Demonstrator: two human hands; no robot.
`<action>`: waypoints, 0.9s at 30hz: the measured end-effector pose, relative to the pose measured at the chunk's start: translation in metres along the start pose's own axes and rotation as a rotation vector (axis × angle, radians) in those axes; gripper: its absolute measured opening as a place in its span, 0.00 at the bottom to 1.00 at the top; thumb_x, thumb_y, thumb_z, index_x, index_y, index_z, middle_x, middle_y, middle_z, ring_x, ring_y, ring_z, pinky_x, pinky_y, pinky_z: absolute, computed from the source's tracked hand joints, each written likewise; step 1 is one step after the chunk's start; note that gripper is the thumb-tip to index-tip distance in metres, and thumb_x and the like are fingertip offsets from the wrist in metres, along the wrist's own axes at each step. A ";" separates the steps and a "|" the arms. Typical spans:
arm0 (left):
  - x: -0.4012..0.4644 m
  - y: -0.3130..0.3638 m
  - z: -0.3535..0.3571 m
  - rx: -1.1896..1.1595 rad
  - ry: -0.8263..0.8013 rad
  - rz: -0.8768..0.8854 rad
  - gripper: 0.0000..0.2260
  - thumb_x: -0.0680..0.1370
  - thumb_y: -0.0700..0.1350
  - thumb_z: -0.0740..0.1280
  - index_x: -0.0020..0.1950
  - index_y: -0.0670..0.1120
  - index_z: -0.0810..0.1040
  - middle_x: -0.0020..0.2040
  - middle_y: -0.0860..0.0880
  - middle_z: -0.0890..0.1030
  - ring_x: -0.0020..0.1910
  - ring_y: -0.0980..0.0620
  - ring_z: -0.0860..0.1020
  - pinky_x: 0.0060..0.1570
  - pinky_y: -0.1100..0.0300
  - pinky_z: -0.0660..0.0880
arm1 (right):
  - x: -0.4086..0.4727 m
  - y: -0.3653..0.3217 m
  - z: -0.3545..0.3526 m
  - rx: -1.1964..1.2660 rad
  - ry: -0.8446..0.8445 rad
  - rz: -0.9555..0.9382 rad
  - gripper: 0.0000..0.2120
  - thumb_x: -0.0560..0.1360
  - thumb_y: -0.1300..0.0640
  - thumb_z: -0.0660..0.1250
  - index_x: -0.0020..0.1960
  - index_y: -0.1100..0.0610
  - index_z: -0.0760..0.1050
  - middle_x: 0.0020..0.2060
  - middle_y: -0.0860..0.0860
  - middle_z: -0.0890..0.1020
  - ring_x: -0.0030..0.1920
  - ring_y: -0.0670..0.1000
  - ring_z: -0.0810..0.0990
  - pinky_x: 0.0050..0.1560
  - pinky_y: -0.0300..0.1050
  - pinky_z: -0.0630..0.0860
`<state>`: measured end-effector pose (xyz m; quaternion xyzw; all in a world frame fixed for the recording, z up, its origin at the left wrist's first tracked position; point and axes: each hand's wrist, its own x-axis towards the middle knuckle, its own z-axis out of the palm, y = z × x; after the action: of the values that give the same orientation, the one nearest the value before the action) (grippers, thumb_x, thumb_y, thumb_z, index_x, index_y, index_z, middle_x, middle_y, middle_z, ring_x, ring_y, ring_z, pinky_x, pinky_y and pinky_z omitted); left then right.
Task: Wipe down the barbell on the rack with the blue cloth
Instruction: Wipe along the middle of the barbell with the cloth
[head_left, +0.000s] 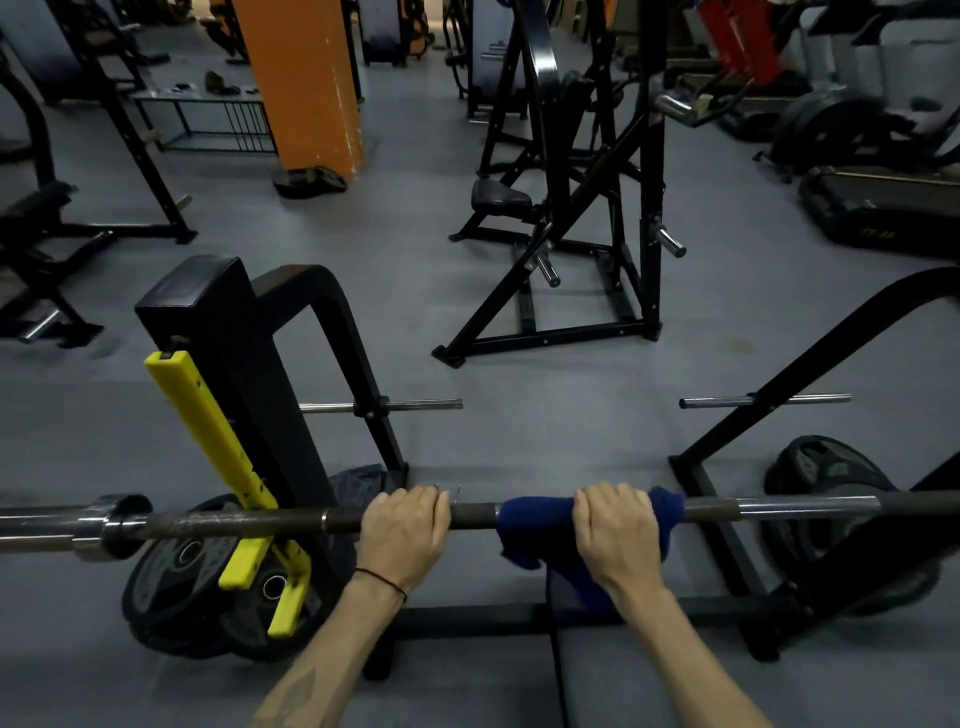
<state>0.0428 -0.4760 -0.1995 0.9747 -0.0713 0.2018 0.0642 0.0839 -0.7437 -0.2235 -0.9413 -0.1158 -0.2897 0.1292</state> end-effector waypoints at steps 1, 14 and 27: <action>0.001 0.002 0.001 0.015 0.008 -0.018 0.14 0.79 0.48 0.58 0.35 0.49 0.74 0.28 0.51 0.74 0.24 0.49 0.71 0.28 0.56 0.69 | 0.000 -0.014 0.005 0.011 0.005 0.057 0.15 0.79 0.56 0.57 0.33 0.55 0.70 0.30 0.53 0.73 0.31 0.58 0.70 0.40 0.54 0.64; 0.029 -0.006 -0.007 0.247 -0.506 0.093 0.21 0.80 0.45 0.49 0.56 0.43 0.81 0.41 0.42 0.83 0.37 0.41 0.82 0.31 0.53 0.70 | 0.001 0.004 0.002 -0.066 -0.044 -0.118 0.16 0.81 0.55 0.57 0.35 0.54 0.70 0.31 0.53 0.73 0.32 0.58 0.72 0.40 0.55 0.65; 0.010 -0.040 -0.003 0.198 -0.335 0.243 0.08 0.74 0.46 0.73 0.50 0.44 0.84 0.30 0.46 0.79 0.24 0.45 0.77 0.21 0.58 0.71 | -0.004 -0.058 0.012 -0.034 -0.053 -0.134 0.14 0.80 0.56 0.57 0.37 0.54 0.71 0.32 0.52 0.72 0.34 0.56 0.71 0.42 0.53 0.65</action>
<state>0.0575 -0.4376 -0.1966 0.9804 -0.1779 0.0495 -0.0690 0.0699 -0.6863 -0.2248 -0.9408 -0.1772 -0.2744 0.0904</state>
